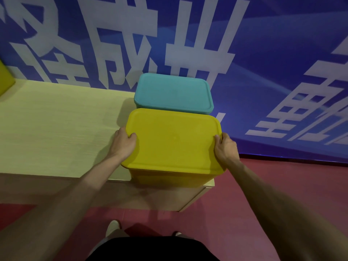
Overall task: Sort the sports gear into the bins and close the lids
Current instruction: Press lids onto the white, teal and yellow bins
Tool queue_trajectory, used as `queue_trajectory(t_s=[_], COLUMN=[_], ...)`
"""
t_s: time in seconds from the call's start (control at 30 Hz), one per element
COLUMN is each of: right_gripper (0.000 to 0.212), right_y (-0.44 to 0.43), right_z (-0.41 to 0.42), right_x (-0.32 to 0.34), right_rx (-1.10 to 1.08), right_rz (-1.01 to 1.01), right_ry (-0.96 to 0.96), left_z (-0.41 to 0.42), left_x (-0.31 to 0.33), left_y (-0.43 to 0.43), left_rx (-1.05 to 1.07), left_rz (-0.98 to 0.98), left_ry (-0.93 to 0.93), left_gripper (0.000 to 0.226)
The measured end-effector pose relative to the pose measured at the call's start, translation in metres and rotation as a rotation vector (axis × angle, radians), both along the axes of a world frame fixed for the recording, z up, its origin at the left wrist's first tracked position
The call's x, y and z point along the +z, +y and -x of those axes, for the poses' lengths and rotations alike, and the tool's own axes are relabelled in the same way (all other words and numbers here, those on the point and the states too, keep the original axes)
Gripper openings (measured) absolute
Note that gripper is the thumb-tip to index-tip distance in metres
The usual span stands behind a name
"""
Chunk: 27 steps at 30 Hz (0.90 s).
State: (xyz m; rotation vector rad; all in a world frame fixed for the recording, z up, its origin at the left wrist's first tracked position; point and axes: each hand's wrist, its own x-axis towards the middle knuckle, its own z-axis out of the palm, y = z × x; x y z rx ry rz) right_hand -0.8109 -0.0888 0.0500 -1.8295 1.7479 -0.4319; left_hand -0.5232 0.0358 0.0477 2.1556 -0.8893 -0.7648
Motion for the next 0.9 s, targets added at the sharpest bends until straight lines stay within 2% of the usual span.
queue_trajectory(t_s=[0.33,0.57,0.8,0.9], right_gripper=[0.043,0.041,0.043,0.042], right_y=[0.008,0.004,0.003,0.004], right_z=[0.015,0.009,0.002,0.002], right_x=[-0.009,-0.011,-0.007,-0.009], right_rx=[-0.011,0.019,0.015,0.030], right_rz=[0.081,0.106,0.063,0.077], right_ry=[-0.063,-0.033,0.130,0.183], left_z=[0.019,0.024,0.016,0.014], left_x=[-0.006,-0.008,-0.002,-0.002], left_y=[-0.006,-0.003,-0.007,-0.006], left_rx=[0.026,0.048,-0.013,-0.060], left_rz=[-0.050,-0.056,-0.137,-0.176], left_ry=[-0.137,-0.218,-0.129,-0.163], left_gripper=[0.049,0.049,0.050,0.050])
